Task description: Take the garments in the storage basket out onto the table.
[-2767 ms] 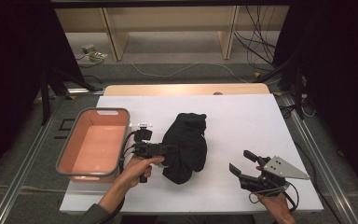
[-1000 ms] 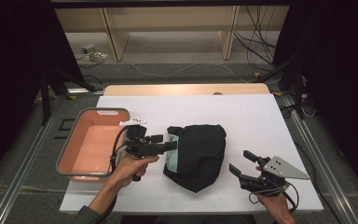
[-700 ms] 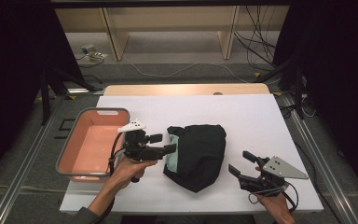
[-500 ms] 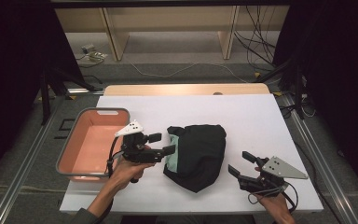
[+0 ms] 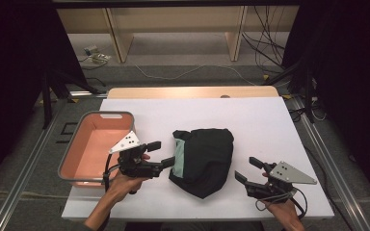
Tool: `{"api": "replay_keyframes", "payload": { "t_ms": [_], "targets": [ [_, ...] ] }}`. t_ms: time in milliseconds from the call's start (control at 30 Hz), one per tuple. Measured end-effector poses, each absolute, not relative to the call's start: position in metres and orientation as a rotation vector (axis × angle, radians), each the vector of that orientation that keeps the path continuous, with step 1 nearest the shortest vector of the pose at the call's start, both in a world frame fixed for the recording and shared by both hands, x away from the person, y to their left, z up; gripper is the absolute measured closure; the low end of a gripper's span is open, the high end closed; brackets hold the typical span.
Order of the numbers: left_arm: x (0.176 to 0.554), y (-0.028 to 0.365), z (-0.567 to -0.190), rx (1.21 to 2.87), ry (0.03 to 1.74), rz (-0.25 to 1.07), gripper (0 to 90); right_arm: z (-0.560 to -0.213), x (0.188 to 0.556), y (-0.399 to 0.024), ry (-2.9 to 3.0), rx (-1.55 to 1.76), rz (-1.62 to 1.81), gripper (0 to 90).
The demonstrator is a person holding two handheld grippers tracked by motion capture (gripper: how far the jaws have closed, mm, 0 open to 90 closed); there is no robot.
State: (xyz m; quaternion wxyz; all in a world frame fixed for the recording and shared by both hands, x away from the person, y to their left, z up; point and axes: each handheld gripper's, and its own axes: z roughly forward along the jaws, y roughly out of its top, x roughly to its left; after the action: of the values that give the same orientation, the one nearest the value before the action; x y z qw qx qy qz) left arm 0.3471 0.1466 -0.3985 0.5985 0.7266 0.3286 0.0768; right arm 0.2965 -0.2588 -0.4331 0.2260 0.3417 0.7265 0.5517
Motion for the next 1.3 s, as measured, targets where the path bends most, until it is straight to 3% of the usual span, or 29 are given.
{"api": "replay_keyframes", "payload": {
  "t_ms": [1300],
  "targets": [
    [0.318, 0.172, -0.416, 1.668, 0.803, 0.267, 14.7, -0.435, 0.298, -0.258, 2.031, 0.942, 1.492, 27.6]
  ]
}}
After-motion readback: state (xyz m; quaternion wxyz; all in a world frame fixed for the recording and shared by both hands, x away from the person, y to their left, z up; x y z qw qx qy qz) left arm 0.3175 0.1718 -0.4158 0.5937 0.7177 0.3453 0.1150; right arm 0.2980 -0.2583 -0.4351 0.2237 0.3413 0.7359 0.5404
